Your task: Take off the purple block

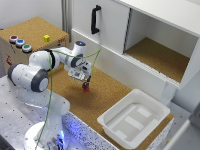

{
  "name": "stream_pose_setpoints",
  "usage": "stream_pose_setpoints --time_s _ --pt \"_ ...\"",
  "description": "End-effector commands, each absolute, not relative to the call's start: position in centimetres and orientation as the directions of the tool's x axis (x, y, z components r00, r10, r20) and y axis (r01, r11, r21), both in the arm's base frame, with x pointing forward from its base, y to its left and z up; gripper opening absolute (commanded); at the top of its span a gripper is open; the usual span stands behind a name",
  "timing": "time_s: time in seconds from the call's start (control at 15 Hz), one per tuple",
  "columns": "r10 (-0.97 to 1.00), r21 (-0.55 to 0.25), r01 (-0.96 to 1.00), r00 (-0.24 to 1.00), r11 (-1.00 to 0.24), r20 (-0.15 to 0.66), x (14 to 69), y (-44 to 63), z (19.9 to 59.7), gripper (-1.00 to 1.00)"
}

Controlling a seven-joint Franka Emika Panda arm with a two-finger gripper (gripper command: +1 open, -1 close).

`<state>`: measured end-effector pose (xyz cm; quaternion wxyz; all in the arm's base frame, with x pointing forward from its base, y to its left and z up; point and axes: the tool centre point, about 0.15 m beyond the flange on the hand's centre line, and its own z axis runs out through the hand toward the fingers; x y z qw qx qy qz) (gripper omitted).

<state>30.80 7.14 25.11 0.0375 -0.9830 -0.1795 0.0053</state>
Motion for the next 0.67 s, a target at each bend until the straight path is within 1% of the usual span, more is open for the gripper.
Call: stream_pose_setpoints --time_s 0.0,0.13,0.27,0.47,0.6 --pt "0.308 -0.058 0.309 0.951 -0.949 0.037 32.3 1.3 23.7 -1.0" --pt "0.255 -0.016 0.256 0.966 -0.967 0.028 33.2 -2.0 23.3 -1.0" --pt "0.188 0.017 0.187 0.982 -0.982 0.038 34.0 -5.6 23.3 -1.0" --pt "0.152 0.035 0.15 0.985 -0.988 0.077 34.5 -7.5 25.0 -1.0" --pt "0.166 0.026 0.164 0.983 -0.986 0.077 34.5 -6.9 25.4 -1.0"
